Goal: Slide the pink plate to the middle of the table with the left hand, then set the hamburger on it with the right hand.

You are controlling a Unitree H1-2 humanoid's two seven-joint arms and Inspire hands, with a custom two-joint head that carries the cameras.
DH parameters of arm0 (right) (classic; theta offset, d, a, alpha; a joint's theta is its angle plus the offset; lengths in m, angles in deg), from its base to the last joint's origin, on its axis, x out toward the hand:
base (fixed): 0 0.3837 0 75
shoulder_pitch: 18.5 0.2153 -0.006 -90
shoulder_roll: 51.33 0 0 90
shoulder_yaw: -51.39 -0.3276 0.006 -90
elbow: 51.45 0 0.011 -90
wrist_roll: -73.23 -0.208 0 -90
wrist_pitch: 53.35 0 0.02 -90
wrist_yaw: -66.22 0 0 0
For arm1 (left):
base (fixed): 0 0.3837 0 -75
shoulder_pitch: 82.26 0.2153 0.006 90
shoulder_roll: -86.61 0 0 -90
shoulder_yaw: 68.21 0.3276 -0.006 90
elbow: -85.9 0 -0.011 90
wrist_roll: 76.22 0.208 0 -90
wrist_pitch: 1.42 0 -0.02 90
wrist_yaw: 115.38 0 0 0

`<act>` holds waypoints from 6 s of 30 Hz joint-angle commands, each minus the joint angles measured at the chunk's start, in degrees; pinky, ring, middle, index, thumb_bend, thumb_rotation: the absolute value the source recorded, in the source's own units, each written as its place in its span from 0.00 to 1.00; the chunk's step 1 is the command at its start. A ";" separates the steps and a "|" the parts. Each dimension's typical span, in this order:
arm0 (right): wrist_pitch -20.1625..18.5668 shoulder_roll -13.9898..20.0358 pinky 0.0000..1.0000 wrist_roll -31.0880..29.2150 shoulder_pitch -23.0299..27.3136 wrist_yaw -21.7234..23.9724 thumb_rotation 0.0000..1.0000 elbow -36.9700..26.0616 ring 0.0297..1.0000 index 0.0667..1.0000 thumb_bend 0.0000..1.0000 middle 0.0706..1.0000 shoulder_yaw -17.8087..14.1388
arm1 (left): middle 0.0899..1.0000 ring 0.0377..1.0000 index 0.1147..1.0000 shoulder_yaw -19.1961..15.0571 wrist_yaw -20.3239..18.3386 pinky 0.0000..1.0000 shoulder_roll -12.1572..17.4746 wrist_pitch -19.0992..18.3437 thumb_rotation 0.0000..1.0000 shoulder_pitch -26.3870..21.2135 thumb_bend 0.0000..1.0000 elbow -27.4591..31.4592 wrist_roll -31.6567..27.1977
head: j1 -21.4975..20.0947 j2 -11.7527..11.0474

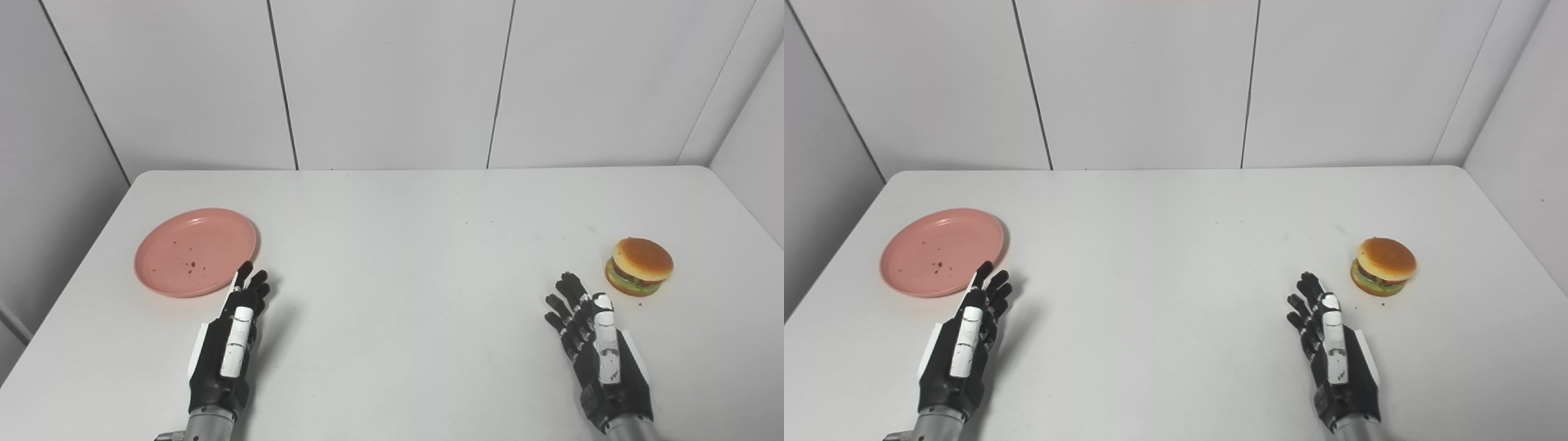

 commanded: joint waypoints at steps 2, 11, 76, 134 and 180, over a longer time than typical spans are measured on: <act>-0.29 0.02 0.94 -0.22 1.42 0.44 1.00 -2.58 0.93 0.93 0.87 0.95 -0.09 | 0.94 0.95 0.94 0.02 -0.19 1.00 1.09 0.86 0.87 0.42 0.79 1.86 0.46 | 0.05 -0.09; -0.13 -0.03 0.95 -0.41 1.41 0.54 1.00 -2.64 0.93 0.93 0.87 0.96 -0.10 | 0.93 0.94 0.94 -0.05 -0.21 1.00 1.07 0.20 0.86 0.62 0.79 2.52 0.19 | 0.08 0.04; 16.73 5.09 0.97 -4.52 5.81 10.26 1.00 22.31 0.94 0.96 0.86 0.97 -5.15 | 0.95 0.96 0.94 6.76 5.14 0.98 -3.80 18.13 0.90 -3.66 0.66 -19.34 10.43 | 15.88 -19.01; 17.90 4.25 0.94 -3.00 4.02 10.26 1.00 21.36 0.91 0.93 0.86 0.91 -2.98 | 0.87 0.91 0.84 -12.38 2.33 0.84 24.44 31.50 0.85 -39.75 1.00 -47.52 -1.56 | 12.30 -16.49; 15.96 2.76 0.91 -1.30 2.41 8.32 1.00 17.00 0.90 0.92 0.89 0.91 -2.66 | 0.91 0.92 0.85 -12.38 -11.06 0.81 25.91 32.27 0.87 -48.11 0.98 -88.36 -6.89 | 9.62 -13.89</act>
